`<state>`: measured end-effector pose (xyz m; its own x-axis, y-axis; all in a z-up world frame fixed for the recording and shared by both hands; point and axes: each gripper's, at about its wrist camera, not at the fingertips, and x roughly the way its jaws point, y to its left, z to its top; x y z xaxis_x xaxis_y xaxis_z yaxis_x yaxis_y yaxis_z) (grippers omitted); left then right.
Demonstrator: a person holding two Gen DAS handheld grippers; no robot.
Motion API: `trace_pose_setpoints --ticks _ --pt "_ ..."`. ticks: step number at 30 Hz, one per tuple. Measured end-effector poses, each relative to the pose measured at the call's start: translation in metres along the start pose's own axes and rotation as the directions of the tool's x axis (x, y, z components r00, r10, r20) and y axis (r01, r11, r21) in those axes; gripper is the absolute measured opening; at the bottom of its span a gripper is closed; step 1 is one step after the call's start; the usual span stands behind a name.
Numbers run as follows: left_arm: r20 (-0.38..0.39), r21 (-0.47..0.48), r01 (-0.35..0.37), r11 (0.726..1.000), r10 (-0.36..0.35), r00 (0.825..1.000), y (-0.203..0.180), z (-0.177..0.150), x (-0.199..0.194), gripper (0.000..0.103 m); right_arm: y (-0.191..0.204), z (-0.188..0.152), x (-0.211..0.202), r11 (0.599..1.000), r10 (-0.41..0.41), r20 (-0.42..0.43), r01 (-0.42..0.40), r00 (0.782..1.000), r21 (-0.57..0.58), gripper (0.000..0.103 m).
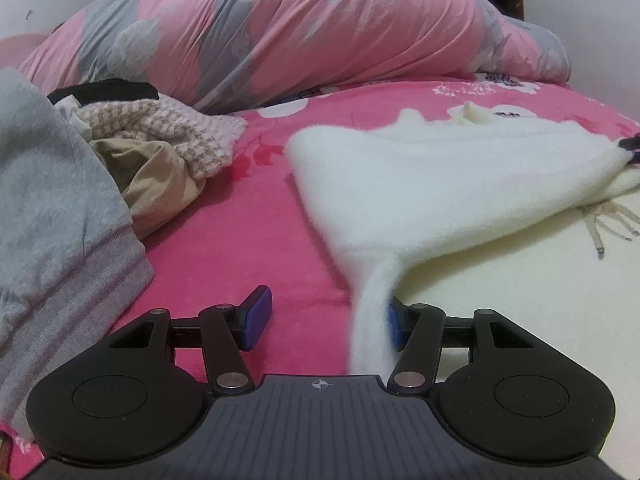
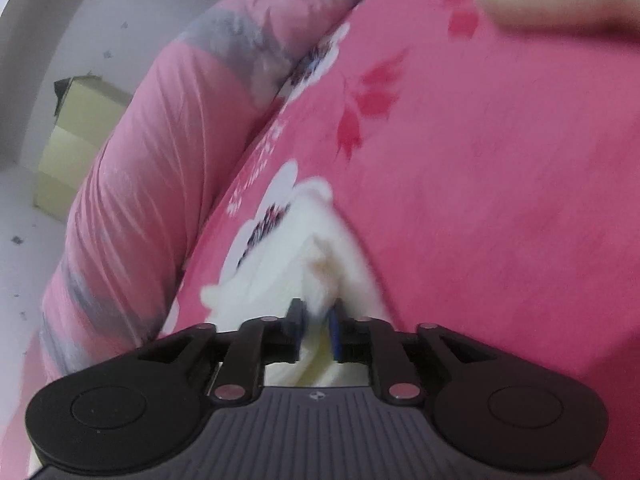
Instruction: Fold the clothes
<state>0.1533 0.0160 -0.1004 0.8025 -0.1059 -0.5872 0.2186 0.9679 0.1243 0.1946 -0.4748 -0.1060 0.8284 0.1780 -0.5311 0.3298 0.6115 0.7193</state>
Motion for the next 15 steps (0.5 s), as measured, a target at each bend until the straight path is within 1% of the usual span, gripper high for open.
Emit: trace_pose_setpoints --ticks 1,2,3,5,6,7,8,9,10,11,12,13,15 --pt "0.002 -0.004 0.001 1.0 -0.001 1.0 0.0 0.0 0.0 0.057 0.007 0.003 -0.01 0.998 -0.04 0.047 0.042 0.998 -0.048 0.021" --pt "0.006 -0.006 0.002 1.0 -0.002 1.0 0.001 -0.001 0.0 0.057 0.015 0.006 -0.013 0.993 -0.059 0.077 0.066 0.995 -0.095 0.021" --pt "0.007 -0.008 0.003 1.0 -0.003 1.0 0.001 -0.002 0.0 0.057 0.025 0.008 -0.017 0.986 -0.061 0.092 0.074 0.994 -0.147 0.021" --pt "0.009 -0.012 0.005 1.0 -0.005 1.0 0.001 -0.002 0.0 0.057 0.052 0.011 -0.016 0.953 -0.022 0.077 0.044 0.997 -0.298 0.022" --pt "0.009 -0.014 0.007 1.0 -0.007 1.0 0.001 -0.002 0.0 0.057 0.068 0.011 -0.011 0.919 -0.008 0.039 0.023 0.999 -0.394 0.026" --pt "0.008 -0.016 0.008 1.0 -0.008 1.0 0.002 -0.002 0.0 0.057 0.084 0.007 -0.002 0.866 0.001 -0.009 -0.006 1.0 -0.5 0.035" --pt "0.008 -0.017 0.01 1.0 -0.009 1.0 0.002 -0.002 0.001 0.057 0.099 0.003 0.007 0.801 0.005 -0.059 -0.039 0.998 -0.598 0.044" --pt "0.008 -0.018 0.011 1.0 -0.011 1.0 0.002 -0.002 0.001 0.057 0.114 -0.004 0.017 0.706 0.003 -0.097 -0.071 0.995 -0.704 0.047" --pt "0.008 -0.018 0.011 1.0 -0.011 1.0 0.003 -0.002 0.001 0.057 0.126 -0.013 0.026 0.607 -0.015 -0.117 -0.084 0.993 -0.79 0.05" --pt "0.009 -0.018 0.011 1.0 -0.011 1.0 0.003 -0.002 0.001 0.057 0.138 -0.022 0.036 0.498 -0.038 -0.132 -0.096 0.99 -0.862 0.05" --pt "0.01 -0.018 0.011 1.0 -0.011 1.0 0.003 -0.002 0.001 0.057 0.146 -0.027 0.048 0.411 -0.071 -0.158 -0.115 0.985 -0.904 0.05" --pt "0.01 -0.018 0.011 1.0 -0.011 1.0 0.003 -0.002 0.001 0.057 0.151 -0.032 0.059 0.363 -0.097 -0.194 -0.147 0.976 -0.92 0.05" --pt "0.02 -0.016 0.016 1.0 -0.016 1.0 0.003 -0.002 -0.002 0.056 0.16 -0.04 0.079 0.28 -0.149 -0.259 -0.211 0.954 -0.937 0.05"
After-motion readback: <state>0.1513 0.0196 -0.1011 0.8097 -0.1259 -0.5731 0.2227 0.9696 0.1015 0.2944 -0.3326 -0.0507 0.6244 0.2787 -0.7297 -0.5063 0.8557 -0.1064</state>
